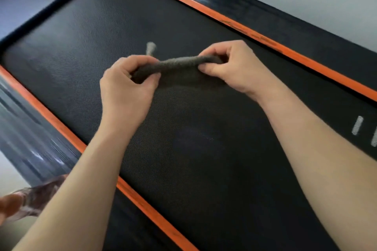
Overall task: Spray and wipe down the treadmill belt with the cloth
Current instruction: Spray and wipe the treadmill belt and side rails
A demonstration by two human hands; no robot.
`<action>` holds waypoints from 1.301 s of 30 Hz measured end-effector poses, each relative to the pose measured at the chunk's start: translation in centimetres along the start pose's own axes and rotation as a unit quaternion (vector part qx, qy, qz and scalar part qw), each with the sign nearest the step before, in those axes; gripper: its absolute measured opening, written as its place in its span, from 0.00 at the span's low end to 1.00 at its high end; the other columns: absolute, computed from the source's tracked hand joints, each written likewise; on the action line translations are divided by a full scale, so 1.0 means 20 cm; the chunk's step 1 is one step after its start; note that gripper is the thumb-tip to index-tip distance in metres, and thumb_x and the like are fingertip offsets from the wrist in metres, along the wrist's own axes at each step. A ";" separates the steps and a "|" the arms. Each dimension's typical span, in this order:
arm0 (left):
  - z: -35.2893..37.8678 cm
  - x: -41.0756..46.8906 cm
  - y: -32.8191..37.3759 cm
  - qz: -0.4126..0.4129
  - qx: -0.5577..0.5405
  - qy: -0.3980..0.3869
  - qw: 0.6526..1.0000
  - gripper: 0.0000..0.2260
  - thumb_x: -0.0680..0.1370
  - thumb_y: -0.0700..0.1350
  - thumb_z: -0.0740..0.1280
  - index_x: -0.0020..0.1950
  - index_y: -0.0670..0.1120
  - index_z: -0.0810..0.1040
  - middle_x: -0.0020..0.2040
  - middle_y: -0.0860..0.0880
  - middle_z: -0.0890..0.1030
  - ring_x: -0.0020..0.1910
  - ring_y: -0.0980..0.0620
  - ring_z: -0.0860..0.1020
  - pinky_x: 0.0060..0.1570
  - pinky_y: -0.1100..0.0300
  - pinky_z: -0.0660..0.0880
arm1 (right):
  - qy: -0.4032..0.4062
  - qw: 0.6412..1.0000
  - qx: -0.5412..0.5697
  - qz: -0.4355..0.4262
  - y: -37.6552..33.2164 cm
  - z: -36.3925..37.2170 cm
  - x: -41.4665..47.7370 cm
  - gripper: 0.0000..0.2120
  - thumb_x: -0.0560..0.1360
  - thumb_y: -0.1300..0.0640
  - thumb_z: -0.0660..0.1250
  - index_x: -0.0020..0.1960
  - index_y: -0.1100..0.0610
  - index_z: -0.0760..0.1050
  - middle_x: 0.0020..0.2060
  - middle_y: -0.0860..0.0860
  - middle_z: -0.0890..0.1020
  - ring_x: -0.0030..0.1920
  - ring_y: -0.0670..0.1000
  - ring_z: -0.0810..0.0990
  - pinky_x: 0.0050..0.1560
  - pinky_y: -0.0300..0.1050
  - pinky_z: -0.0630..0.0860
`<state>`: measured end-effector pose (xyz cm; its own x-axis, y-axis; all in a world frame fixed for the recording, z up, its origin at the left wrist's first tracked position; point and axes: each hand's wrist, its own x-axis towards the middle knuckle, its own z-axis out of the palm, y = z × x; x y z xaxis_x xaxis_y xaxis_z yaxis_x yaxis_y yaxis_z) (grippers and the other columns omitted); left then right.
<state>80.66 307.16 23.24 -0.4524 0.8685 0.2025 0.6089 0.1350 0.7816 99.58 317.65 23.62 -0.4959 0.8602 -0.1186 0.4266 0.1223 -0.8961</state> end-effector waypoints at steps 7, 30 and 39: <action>0.15 -0.38 -0.27 0.007 0.233 -0.299 0.925 0.13 0.77 0.51 0.68 0.62 0.55 0.80 0.54 0.55 0.78 0.55 0.53 0.76 0.54 0.61 0.72 | -0.089 0.907 -0.397 0.111 0.18 0.21 -0.18 0.18 0.80 0.52 0.59 0.67 0.44 0.75 0.67 0.49 0.74 0.68 0.55 0.69 0.64 0.56 0.68; 0.14 -0.59 -0.41 -0.071 0.267 -0.194 0.941 0.31 0.69 0.33 0.66 0.73 0.40 0.70 0.73 0.39 0.69 0.69 0.40 0.68 0.68 0.51 0.68 | -0.092 0.897 -0.431 0.040 0.40 0.95 -0.04 0.28 0.85 0.55 0.50 0.81 0.57 0.43 0.80 0.60 0.43 0.79 0.62 0.40 0.78 0.58 0.42; 0.46 -0.91 -0.10 0.068 0.226 -0.408 0.882 0.34 0.78 0.38 0.62 0.81 0.49 0.51 0.82 0.47 0.46 0.80 0.46 0.49 0.75 0.54 0.60 | 0.110 0.856 -0.376 0.339 0.85 0.16 -0.91 0.27 0.83 0.49 0.46 0.81 0.56 0.54 0.80 0.59 0.54 0.79 0.63 0.51 0.76 0.64 0.55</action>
<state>93.71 295.48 12.61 0.1525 0.9202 -0.3605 0.9020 0.0195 0.4314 113.34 302.44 9.18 0.1773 0.9218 -0.3446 0.9665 -0.2292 -0.1158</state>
